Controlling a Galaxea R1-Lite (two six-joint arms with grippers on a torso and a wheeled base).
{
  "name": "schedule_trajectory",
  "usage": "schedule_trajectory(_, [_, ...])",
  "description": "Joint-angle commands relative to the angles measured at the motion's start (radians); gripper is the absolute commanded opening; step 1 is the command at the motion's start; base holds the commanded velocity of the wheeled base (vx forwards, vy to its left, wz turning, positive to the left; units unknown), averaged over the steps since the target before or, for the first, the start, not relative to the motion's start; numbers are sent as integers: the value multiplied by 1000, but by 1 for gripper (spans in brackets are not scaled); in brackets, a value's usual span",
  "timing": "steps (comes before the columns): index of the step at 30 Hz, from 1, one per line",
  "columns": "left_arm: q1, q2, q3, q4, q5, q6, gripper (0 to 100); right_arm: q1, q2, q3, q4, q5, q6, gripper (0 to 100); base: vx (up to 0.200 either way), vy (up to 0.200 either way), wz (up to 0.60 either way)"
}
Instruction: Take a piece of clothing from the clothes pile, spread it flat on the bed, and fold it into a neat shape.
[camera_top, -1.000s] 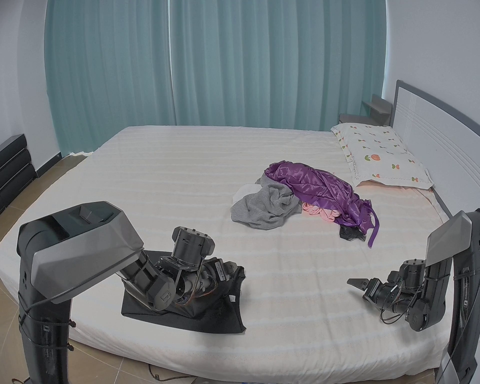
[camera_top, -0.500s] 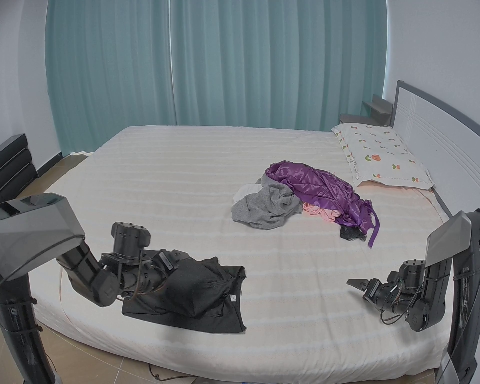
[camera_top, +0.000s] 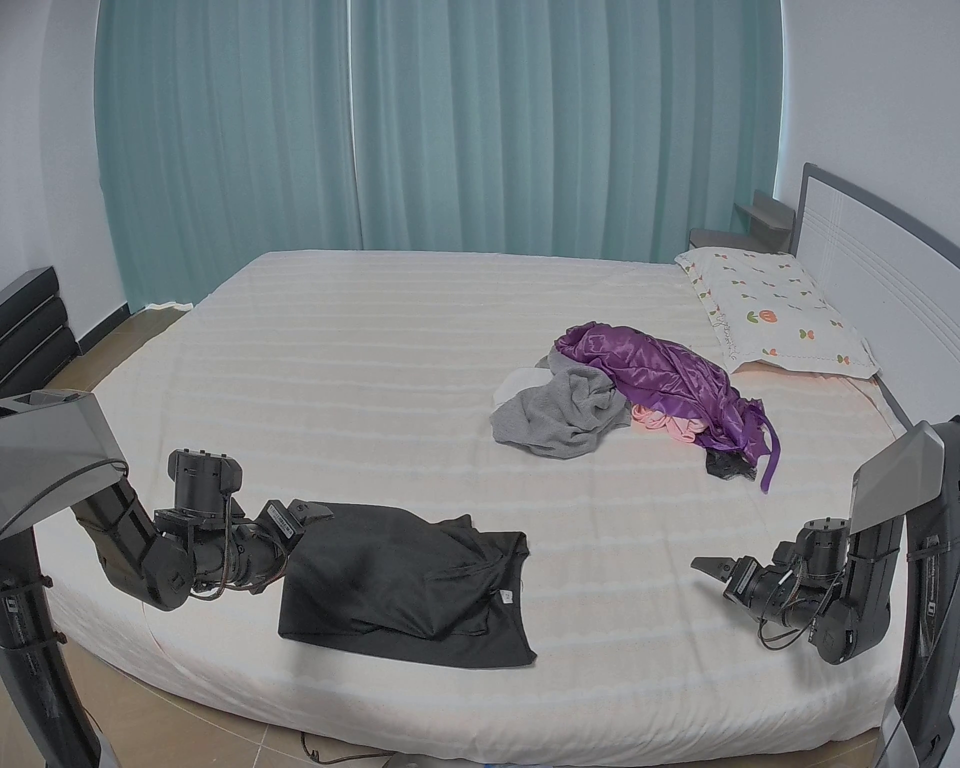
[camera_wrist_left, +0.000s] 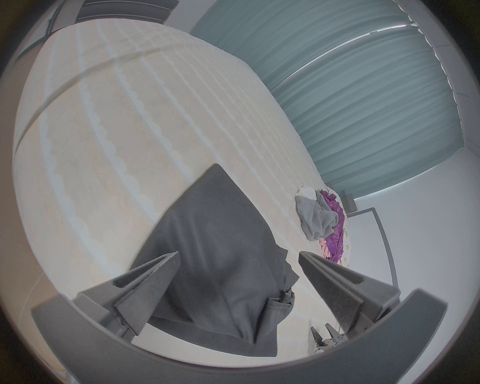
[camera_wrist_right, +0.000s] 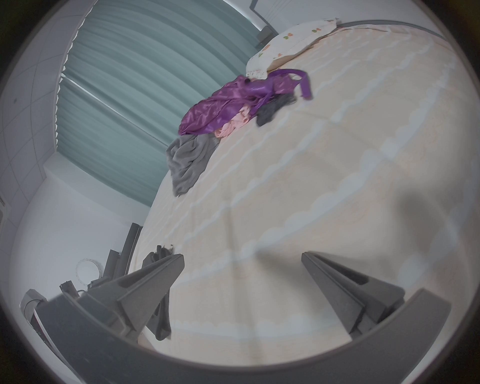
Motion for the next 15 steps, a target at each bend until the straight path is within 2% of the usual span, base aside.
schedule_trajectory(1, [3, 20, -3, -2, -2, 0, 100, 55, -56, 24, -14, -40, 1, 100, 0, 200, 0])
schedule_trajectory(8, [3, 37, -8, -3, -21, 0, 100, 211, -111, 36, -3, -160, 1, 100, 0, 200, 0])
schedule_trajectory(9, [3, 37, -8, -3, -21, 0, 100, 211, -111, 36, -3, -160, 1, 100, 0, 200, 0])
schedule_trajectory(10, [3, 46, -11, -3, -21, 0, 100, 265, -114, 35, -1, -201, -1, 100, 0, 200, 0])
schedule_trajectory(12, [3, 49, -11, -3, -21, 1, 100, 317, -114, 27, 0, -240, -4, 100, 0, 200, 0])
schedule_trajectory(15, [3, 49, -9, -3, -21, 1, 100, 354, -113, 15, 19, -269, -10, 100, 0, 200, 0])
